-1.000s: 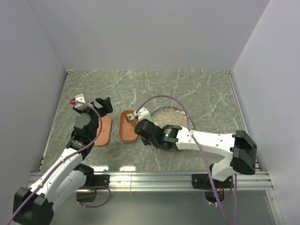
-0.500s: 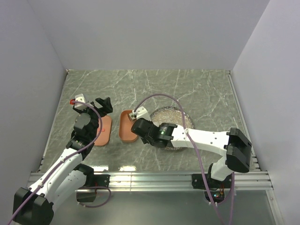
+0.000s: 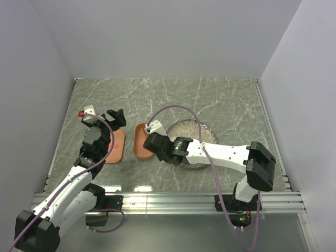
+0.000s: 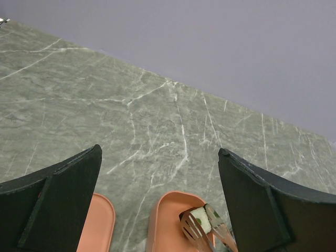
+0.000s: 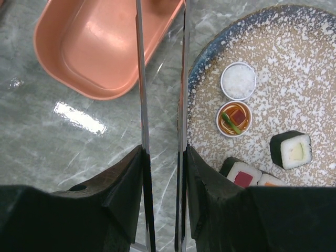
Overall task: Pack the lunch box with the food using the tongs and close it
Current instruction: Place the food into the lunch box, then pick up the food using the clamp
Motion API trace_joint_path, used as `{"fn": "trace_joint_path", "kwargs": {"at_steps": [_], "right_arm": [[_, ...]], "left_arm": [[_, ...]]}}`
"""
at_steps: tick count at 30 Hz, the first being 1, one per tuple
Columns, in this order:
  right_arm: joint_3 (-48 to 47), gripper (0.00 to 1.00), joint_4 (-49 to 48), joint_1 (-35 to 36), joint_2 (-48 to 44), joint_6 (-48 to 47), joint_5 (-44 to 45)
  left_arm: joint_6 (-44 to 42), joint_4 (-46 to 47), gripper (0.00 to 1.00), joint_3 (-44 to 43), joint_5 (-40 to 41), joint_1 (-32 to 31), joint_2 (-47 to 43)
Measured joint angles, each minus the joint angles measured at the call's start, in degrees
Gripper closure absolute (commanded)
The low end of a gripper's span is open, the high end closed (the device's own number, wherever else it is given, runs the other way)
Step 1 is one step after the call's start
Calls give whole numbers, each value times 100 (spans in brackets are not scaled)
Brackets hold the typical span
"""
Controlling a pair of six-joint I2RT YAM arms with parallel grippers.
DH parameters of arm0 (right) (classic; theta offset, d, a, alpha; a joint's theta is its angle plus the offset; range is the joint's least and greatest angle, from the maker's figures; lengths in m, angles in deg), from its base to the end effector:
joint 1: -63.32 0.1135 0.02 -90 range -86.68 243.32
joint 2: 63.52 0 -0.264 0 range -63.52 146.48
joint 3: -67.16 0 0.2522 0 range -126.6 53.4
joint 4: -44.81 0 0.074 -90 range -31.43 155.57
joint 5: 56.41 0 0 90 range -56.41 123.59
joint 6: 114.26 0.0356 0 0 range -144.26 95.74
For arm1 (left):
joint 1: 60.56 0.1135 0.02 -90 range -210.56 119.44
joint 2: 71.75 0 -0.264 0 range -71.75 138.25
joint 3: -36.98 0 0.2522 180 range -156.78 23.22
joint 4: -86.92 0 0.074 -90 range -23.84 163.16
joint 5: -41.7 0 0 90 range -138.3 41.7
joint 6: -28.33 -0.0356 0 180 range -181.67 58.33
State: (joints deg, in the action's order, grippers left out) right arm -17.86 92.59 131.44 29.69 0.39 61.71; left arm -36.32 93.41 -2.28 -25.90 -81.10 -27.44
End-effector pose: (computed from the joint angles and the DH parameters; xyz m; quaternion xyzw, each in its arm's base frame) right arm 0.1435 0.3124 0.2538 -0.2775 0.8880 0.0453 0.3640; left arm 0.1819 -0.0537 0.2784 -0.1677 0.6784 -0.1489 0.6996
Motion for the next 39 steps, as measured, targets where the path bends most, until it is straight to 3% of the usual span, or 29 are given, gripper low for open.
{"fn": "trace_joint_path", "kwargs": {"at_steps": [13,28,39], "right_arm": [[-11,45,37,-9,0,94,120],[-11,44,57,-13,-79,105,354],[240,44,133,-13,-1099,354,841]], "left_arm": [[0,0,1,0,-2,0,0],[0,-2,0,0,0,0,-2],[0,-2,1,0,0,0,-2]]}}
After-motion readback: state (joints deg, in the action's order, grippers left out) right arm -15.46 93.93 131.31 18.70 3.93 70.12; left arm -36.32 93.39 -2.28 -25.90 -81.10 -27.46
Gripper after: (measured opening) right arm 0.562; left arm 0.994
